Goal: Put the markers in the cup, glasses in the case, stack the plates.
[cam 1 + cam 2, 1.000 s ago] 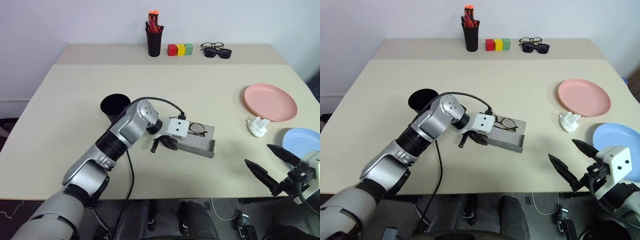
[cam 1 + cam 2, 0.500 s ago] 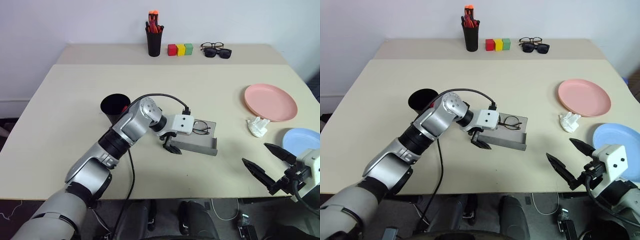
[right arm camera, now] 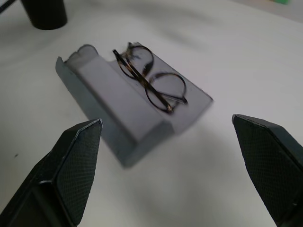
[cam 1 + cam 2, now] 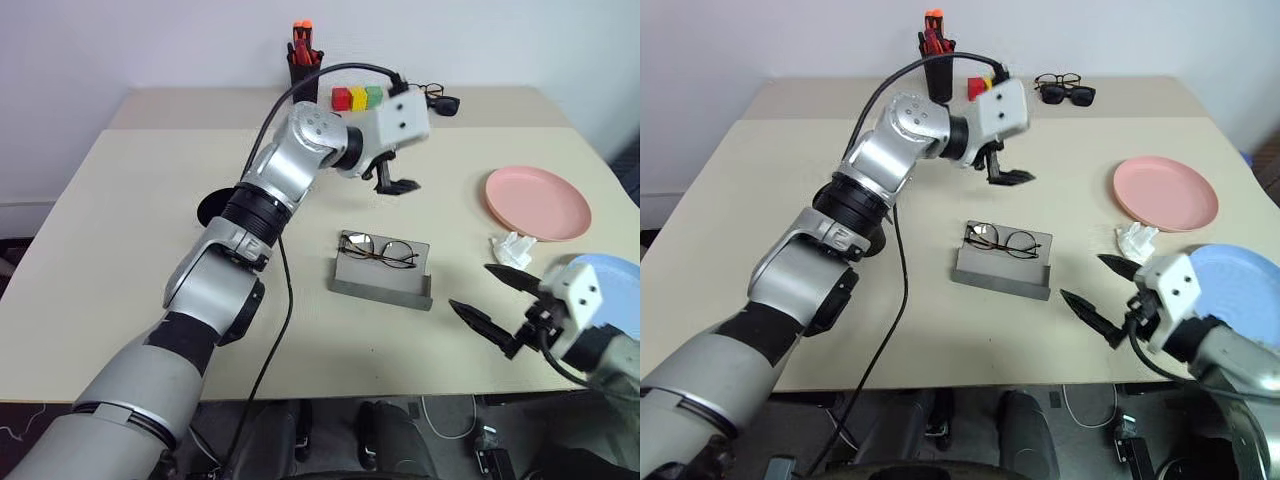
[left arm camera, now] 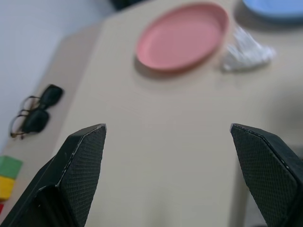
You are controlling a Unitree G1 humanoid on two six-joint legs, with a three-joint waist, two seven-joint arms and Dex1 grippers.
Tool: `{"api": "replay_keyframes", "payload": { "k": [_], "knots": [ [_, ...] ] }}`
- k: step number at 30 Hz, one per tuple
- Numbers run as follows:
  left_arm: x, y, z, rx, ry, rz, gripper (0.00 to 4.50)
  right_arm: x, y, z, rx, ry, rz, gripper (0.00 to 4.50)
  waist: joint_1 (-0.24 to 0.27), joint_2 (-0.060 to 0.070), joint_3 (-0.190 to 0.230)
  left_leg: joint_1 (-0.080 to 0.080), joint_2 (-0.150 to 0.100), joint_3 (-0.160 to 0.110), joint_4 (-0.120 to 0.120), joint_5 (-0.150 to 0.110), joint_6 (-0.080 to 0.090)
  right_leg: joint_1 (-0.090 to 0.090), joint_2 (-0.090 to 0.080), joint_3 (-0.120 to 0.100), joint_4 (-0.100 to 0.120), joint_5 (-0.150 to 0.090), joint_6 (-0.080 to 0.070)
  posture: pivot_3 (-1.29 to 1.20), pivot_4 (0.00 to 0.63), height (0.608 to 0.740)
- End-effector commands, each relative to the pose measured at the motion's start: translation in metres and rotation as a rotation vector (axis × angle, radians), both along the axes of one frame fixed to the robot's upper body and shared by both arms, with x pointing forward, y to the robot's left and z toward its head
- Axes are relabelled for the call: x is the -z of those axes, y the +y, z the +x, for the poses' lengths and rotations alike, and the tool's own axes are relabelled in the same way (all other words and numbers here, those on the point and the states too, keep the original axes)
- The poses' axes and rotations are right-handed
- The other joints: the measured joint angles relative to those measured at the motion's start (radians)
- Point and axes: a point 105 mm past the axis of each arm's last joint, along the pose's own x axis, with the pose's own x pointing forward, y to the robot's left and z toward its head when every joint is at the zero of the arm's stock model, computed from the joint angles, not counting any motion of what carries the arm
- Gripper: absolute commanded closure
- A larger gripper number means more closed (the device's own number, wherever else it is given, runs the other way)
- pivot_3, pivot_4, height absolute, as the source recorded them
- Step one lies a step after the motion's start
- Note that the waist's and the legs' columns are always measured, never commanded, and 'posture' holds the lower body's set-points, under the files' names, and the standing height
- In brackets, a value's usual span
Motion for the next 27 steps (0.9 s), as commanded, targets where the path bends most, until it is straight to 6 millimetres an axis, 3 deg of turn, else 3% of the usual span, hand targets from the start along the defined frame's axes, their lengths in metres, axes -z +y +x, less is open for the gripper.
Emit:
{"api": "replay_keyframes", "payload": {
  "k": [1, 7, 10, 17, 21, 27],
  "knots": [
    [-0.026, 0.028, -0.015, 0.05, -0.027, -0.053, 0.22, -0.001, 0.007, 0.012, -0.085, 0.019, -0.044, 0.0, -0.002, 0.0, 0.0, 0.0, 0.0, 0.0, 0.0, 0.0, 0.0, 0.0, 0.0, 0.0, 0.0, 0.0, 0.0, 0.0, 0.15, 0.74],
    [-0.025, 0.096, -0.052, 0.057, -0.023, -0.008, 0.22, 0.001, 0.016, 0.038, -0.202, 0.067, -0.121, 0.0, -0.021, 0.0, 0.0, 0.0, 0.0, -0.001, -0.001, 0.001, -0.002, 0.0, -0.001, 0.0, 0.0, -0.002, -0.004, 0.0, 0.15, 0.74],
    [-0.032, 0.112, -0.08, 0.082, -0.096, -0.134, 0.22, 0.003, 0.018, 0.05, -0.241, 0.073, -0.14, 0.0, -0.021, 0.0, 0.0, 0.0, -0.001, -0.001, 0.0, 0.002, -0.005, 0.001, -0.001, 0.0, -0.001, -0.001, -0.004, 0.0, 0.15, 0.74],
    [-0.027, 0.139, -0.12, 0.006, 0.022, -0.18, 0.22, 0.005, 0.023, 0.072, -0.298, 0.055, -0.177, 0.0, -0.026, 0.0, 0.0, 0.001, -0.001, -0.001, 0.0, 0.003, -0.008, 0.001, -0.001, 0.001, 0.0, -0.001, -0.005, 0.0, 0.15, 0.74],
    [-0.003, 0.171, -0.136, -0.088, 0.135, -0.122, 0.22, 0.006, 0.03, 0.085, -0.332, 0.075, -0.167, 0.0, -0.035, 0.001, -0.001, 0.003, -0.001, -0.001, -0.002, 0.004, -0.009, 0.002, 0.0, 0.001, 0.001, -0.001, -0.005, 0.0, 0.15, 0.74],
    [0.039, 0.19, -0.156, -0.165, 0.218, -0.048, 0.22, 0.007, 0.043, 0.096, -0.378, 0.069, -0.158, 0.0, -0.031, 0.001, 0.0, 0.004, -0.001, -0.002, -0.002, 0.004, -0.014, 0.002, 0.0, 0.0, 0.001, -0.001, -0.006, 0.0, 0.15, 0.74]
  ]
}}
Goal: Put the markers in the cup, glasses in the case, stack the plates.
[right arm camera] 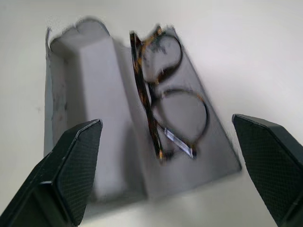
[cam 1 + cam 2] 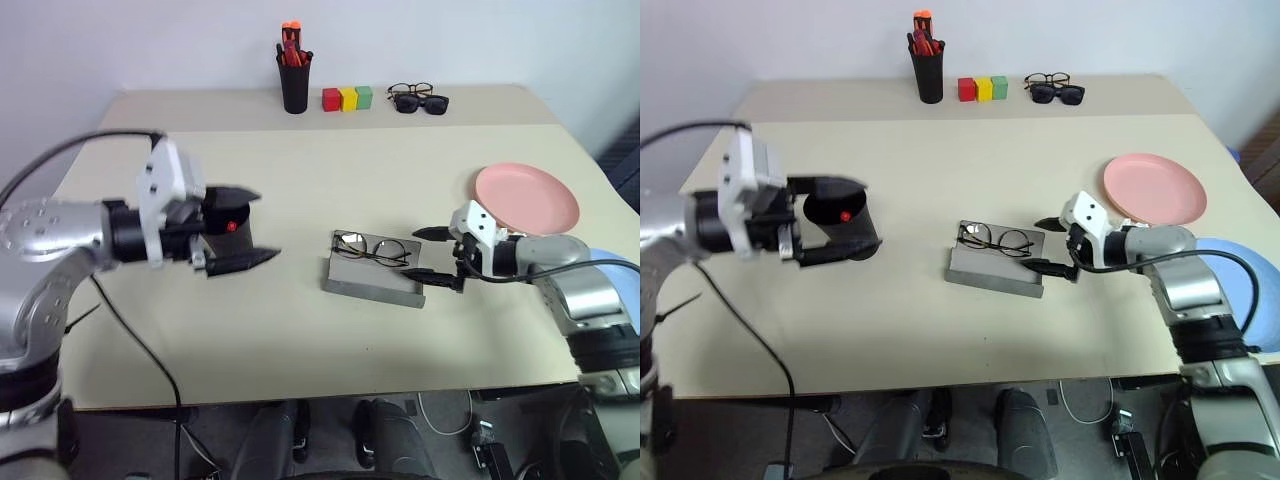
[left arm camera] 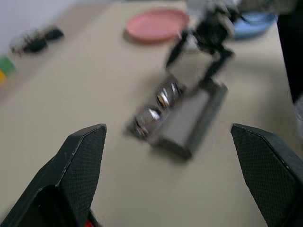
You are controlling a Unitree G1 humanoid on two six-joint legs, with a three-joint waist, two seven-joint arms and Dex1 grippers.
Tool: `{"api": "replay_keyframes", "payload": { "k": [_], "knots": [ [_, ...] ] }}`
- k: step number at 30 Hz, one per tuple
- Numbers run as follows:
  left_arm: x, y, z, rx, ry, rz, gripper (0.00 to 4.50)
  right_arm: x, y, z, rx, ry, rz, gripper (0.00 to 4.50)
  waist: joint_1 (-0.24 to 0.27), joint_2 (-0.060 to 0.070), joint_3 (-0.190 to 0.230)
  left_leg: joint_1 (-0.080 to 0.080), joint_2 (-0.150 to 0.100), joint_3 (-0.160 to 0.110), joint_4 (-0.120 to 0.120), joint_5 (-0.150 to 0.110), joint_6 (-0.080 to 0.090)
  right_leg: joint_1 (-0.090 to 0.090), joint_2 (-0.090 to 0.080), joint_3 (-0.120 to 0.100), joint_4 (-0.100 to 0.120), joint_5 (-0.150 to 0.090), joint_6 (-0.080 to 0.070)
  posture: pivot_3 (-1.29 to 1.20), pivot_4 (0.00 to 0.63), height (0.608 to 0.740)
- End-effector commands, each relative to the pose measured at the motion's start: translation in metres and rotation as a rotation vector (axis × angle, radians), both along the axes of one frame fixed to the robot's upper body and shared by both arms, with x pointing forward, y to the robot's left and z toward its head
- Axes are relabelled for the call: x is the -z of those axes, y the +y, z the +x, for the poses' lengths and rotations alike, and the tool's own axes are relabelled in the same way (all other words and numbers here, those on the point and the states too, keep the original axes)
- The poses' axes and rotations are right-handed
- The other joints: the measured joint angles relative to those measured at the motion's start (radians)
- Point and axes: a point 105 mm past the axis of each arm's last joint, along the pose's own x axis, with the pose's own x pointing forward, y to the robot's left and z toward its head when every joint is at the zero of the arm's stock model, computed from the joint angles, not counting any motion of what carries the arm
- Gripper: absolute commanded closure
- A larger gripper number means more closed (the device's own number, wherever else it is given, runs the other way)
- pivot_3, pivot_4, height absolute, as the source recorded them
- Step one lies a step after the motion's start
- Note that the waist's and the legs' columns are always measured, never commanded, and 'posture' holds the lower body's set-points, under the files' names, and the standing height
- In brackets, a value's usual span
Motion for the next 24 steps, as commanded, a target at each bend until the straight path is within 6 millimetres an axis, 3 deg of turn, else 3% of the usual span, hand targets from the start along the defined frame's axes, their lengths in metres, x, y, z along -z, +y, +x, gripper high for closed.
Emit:
{"api": "replay_keyframes", "payload": {
  "k": [1, 9, 15, 18, 24],
  "knots": [
    [0.001, 0.006, -0.009, -0.034, -0.068, 0.013, 0.22, -0.008, 0.01, 0.006, -0.042, -0.045, 0.007, 0.0, 0.006, 0.0, 0.0, 0.001, 0.0, 0.0, 0.0, 0.0, 0.0, -0.001, 0.0, 0.0, -0.001, 0.0, -0.001, 0.0, 0.15, 0.74],
    [0.024, 0.016, -0.018, -0.092, -0.046, 0.041, 0.22, -0.006, 0.02, 0.006, -0.08, -0.032, 0.019, 0.0, 0.005, 0.0, 0.0, 0.004, 0.0, 0.0, -0.004, -0.002, 0.002, -0.001, 0.0, 0.0, -0.001, 0.001, -0.002, 0.0, 0.15, 0.74],
    [0.026, 0.012, -0.015, -0.094, -0.066, 0.034, 0.22, 0.005, 0.022, 0.008, -0.073, -0.002, 0.002, 0.0, 0.006, 0.0, 0.0, 0.012, 0.0, 0.003, -0.016, 0.001, -0.003, 0.0, -0.001, 0.002, -0.003, 0.001, -0.004, 0.0, 0.15, 0.74],
    [0.027, 0.01, -0.013, -0.095, -0.07, 0.029, 0.18, 0.014, 0.017, 0.011, -0.056, 0.005, -0.027, 0.84, 0.004, 0.0, 0.0, 0.013, 0.0, 0.003, -0.019, 0.002, -0.004, -0.001, -0.001, 0.002, -0.003, 0.001, -0.005, 0.0, 0.15, 0.74],
    [0.026, 0.002, -0.01, -0.093, -0.088, 0.012, 0.18, 0.035, 0.007, 0.017, -0.009, 0.02, -0.054, 3.94, 0.002, 0.0, 0.0, 0.013, 0.0, 0.003, -0.019, 0.002, -0.004, 0.0, 0.0, 0.002, -0.003, 0.0, -0.006, 0.0, 0.15, 0.74]
  ]
}}
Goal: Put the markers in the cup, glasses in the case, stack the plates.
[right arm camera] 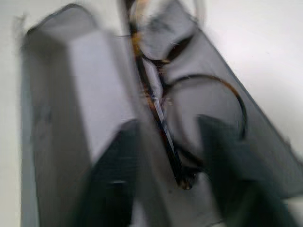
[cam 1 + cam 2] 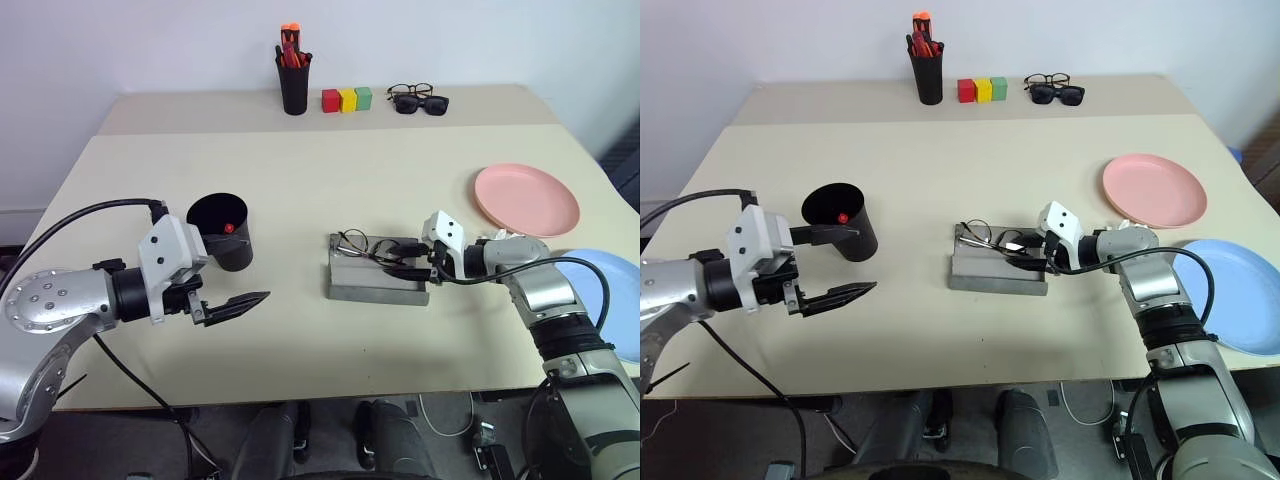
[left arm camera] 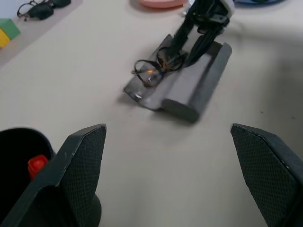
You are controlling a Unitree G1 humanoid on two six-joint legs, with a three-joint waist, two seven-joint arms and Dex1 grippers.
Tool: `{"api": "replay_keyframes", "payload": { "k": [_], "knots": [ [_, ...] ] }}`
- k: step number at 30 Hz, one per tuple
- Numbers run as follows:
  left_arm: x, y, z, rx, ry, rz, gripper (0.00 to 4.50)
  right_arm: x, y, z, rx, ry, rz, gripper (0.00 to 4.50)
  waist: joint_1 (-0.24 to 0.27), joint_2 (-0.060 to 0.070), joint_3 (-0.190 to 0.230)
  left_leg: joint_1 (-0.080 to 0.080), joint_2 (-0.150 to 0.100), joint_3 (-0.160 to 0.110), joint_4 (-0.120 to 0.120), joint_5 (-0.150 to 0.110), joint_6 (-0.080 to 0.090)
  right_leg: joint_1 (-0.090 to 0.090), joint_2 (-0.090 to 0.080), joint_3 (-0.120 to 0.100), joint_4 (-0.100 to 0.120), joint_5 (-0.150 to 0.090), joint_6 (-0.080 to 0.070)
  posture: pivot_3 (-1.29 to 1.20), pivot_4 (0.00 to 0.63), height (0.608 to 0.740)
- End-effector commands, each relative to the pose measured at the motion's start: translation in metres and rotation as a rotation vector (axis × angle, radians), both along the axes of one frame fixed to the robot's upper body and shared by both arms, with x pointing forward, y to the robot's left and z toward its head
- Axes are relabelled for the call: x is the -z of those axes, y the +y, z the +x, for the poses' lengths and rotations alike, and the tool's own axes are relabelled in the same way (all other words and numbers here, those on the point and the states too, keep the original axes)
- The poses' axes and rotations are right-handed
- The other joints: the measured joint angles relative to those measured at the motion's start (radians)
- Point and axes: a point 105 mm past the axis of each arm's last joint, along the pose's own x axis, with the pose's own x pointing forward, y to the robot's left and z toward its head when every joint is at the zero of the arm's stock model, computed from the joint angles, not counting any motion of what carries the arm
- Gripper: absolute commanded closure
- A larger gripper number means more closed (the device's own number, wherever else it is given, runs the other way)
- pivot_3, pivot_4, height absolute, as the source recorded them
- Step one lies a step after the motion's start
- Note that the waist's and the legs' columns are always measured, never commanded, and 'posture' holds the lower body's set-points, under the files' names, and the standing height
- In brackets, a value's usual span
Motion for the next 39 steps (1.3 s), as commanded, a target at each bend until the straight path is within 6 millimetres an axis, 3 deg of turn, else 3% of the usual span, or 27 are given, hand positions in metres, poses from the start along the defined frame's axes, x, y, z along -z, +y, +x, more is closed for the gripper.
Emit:
{"api": "replay_keyframes", "payload": {
  "k": [1, 6, 13, 18, 23, 26, 31, 34, 39],
  "knots": [
    [-0.008, -0.005, 0.0, 0.012, -0.056, 0.0, 0.18, 0.003, -0.005, 0.007, 0.029, -0.025, -0.019, 4.44, -0.001, 0.0, 0.0, 0.0, 0.0, 0.0, 0.0, 0.0, 0.0, 0.0, 0.0, 0.0, 0.0, 0.0, 0.0, 0.0, 0.15, 0.74],
    [-0.006, -0.007, 0.001, 0.011, -0.055, -0.003, 0.18, -0.002, -0.008, 0.011, 0.032, -0.061, -0.023, 4.44, -0.001, 0.0, 0.0, 0.001, 0.0, 0.0, 0.0, 0.0, -0.001, 0.001, 0.0, 0.0, 0.0, 0.0, -0.001, 0.0, 0.15, 0.74],
    [-0.003, -0.008, 0.004, 0.008, -0.057, -0.007, 0.18, -0.034, -0.015, 0.017, 0.056, -0.191, -0.019, 4.44, 0.002, 0.0, 0.0, 0.001, 0.0, 0.0, 0.0, 0.0, -0.001, 0.0, 0.0, 0.0, 0.0, 0.0, -0.001, 0.0, 0.15, 0.74],
    [0.001, -0.009, 0.008, 0.003, -0.066, -0.003, 0.18, -0.059, -0.031, 0.029, 0.145, -0.438, -0.145, 4.44, 0.002, 0.0, 0.0, 0.0, 0.0, 0.0, -0.001, 0.0, -0.001, -0.001, 0.0, 0.0, 0.0, 0.0, -0.001, 0.0, 0.15, 0.74],
    [0.003, -0.009, 0.011, 0.0, -0.069, -0.008, 0.18, -0.068, -0.053, 0.031, 0.257, -0.739, -0.369, 4.44, 0.003, 0.0, 0.0, 0.0, 0.0, 0.0, -0.002, 0.001, -0.001, -0.002, 0.0, 0.0, 0.0, -0.001, -0.003, 0.0, 0.15, 0.74],
    [0.003, -0.01, 0.013, -0.002, -0.069, -0.019, 0.18, -0.063, -0.069, 0.029, 0.313, -0.852, -0.497, 4.44, 0.003, 0.0, 0.0, 0.0, 0.0, 0.0, -0.003, 0.003, -0.006, -0.002, 0.0, 0.0, 0.0, -0.001, -0.005, 0.0, 0.15, 0.74],
    [0.005, -0.016, 0.016, 0.017, -0.069, -0.024, 0.18, -0.039, -0.11, 0.027, 0.5, -0.977, -0.719, 4.44, 0.002, 0.0, 0.0, 0.0, 0.0, 0.001, -0.003, 0.004, -0.007, -0.001, 0.0, 0.0, 0.0, -0.002, -0.005, 0.0, 0.15, 0.74],
    [0.004, -0.017, 0.019, 0.025, -0.068, -0.029, 0.18, -0.026, -0.117, 0.027, 0.529, -1.0, -0.791, 4.44, -0.001, 0.0, 0.0, 0.0, 0.0, 0.001, -0.003, 0.005, -0.008, 0.001, 0.001, 0.0, 0.0, -0.002, -0.005, 0.0, 0.15, 0.74],
    [0.004, -0.021, 0.022, 0.035, -0.066, -0.036, 0.18, -0.006, -0.108, 0.031, 0.494, -1.014, -0.824, 4.44, -0.018, -0.002, 0.0, 0.0, 0.001, 0.002, -0.002, 0.006, -0.008, 0.003, 0.002, 0.0, 0.001, -0.002, -0.005, 0.0, 0.15, 0.74]
  ]
}}
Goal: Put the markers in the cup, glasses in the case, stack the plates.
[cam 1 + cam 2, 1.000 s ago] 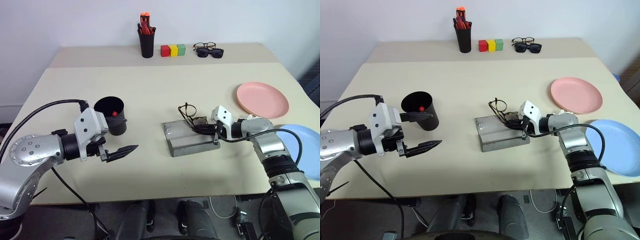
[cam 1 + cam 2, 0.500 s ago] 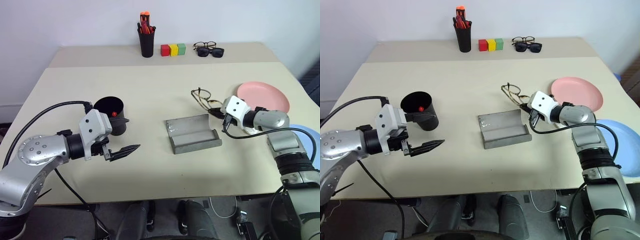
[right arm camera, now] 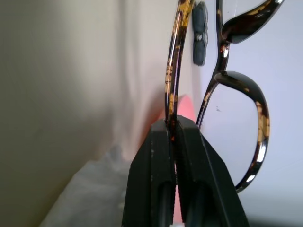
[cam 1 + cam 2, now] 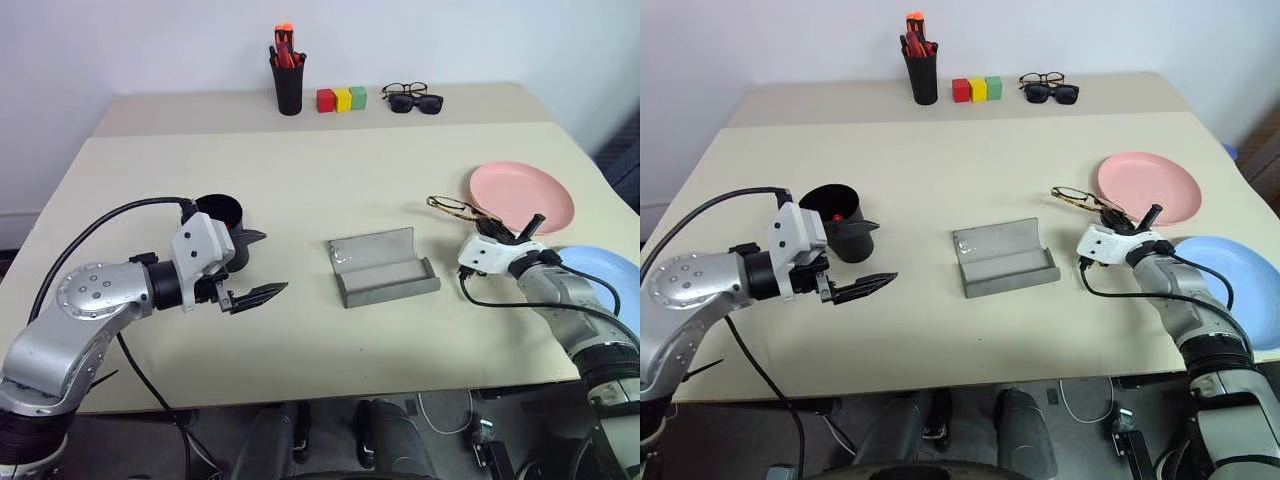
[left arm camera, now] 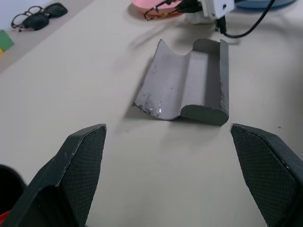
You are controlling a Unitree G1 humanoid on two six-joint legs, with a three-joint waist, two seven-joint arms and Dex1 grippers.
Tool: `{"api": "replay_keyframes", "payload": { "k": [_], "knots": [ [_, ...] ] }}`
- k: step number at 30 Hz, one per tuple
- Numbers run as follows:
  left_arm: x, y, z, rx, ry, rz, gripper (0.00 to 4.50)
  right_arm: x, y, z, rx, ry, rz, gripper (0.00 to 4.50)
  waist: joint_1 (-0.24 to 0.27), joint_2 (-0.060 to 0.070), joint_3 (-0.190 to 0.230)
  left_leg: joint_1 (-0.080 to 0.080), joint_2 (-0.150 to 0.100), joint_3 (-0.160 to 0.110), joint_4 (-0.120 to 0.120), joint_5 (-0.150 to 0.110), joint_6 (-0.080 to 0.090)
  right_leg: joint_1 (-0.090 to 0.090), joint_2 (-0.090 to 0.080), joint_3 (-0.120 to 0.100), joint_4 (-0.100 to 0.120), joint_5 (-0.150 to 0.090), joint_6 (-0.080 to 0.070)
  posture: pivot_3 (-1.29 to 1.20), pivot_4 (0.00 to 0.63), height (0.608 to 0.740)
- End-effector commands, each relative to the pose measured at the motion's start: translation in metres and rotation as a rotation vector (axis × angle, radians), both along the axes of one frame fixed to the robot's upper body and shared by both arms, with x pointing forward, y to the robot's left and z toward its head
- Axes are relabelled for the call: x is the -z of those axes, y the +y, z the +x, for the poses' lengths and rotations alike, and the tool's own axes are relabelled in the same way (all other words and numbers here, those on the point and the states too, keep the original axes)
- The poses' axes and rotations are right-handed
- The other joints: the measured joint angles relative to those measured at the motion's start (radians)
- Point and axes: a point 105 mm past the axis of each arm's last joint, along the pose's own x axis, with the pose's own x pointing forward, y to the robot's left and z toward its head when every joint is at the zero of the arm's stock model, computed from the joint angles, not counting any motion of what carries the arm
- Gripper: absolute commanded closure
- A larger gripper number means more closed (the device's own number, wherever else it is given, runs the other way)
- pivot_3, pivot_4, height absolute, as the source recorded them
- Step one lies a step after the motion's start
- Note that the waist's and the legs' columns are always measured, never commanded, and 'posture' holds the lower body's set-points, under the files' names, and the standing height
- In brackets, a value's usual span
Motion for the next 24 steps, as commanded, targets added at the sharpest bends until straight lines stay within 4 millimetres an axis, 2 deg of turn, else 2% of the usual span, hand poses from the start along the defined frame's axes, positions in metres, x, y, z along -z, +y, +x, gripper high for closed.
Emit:
{"api": "replay_keyframes", "payload": {
  "k": [1, 6, 13, 16, 19, 24],
  "knots": [
    [-0.008, -0.004, 0.001, 0.02, -0.045, -0.007, 0.18, 0.007, 0.012, 0.005, -0.025, -0.007, -0.026, 4.44, -0.009, -0.001, 0.0, 0.0, 0.0, 0.0, 0.001, 0.0, 0.0, 0.001, 0.0, 0.0, 0.0, 0.0, 0.0, 0.0, 0.15, 0.74],
    [-0.005, -0.007, -0.002, 0.028, -0.043, -0.008, 0.18, 0.022, 0.047, 0.013, -0.101, 0.032, -0.021, 4.44, -0.02, -0.009, -0.003, 0.002, 0.003, 0.0, 0.002, 0.0, 0.002, 0.003, 0.003, 0.0, 0.0, 0.0, 0.0, 0.0, 0.15, 0.74],
    [-0.005, -0.008, -0.003, 0.022, -0.044, -0.012, 0.18, 0.026, 0.081, 0.023, -0.175, 0.055, -0.01, 4.44, -0.033, -0.013, -0.005, 0.005, 0.007, -0.001, 0.002, -0.001, 0.002, 0.005, 0.007, 0.0, 0.0, 0.0, 0.0, 0.0, 0.15, 0.74],
    [-0.004, -0.009, -0.003, 0.022, -0.045, -0.012, 0.18, 0.029, 0.088, 0.025, -0.185, 0.073, 0.002, 4.44, -0.041, -0.014, -0.005, 0.005, 0.007, -0.002, 0.001, -0.001, 0.001, 0.005, 0.007, 0.0, 0.0, 0.0, -0.001, 0.0, 0.15, 0.74],
    [-0.004, -0.01, -0.004, 0.02, -0.044, -0.017, 0.18, 0.034, 0.089, 0.025, -0.18, 0.096, 0.015, 3.5, -0.039, -0.014, -0.005, 0.005, 0.008, -0.002, 0.001, -0.001, 0.001, 0.005, 0.007, 0.0, 0.001, -0.001, -0.001, 0.0, 0.15, 0.74],
    [-0.002, -0.009, -0.005, 0.018, -0.039, -0.016, 0.18, 0.035, 0.089, 0.024, -0.181, 0.127, 0.038, 1.02, -0.04, -0.015, -0.006, 0.006, 0.008, -0.002, 0.0, -0.001, 0.001, 0.005, 0.007, 0.0, 0.001, -0.001, -0.002, 0.0, 0.15, 0.74]
  ]
}}
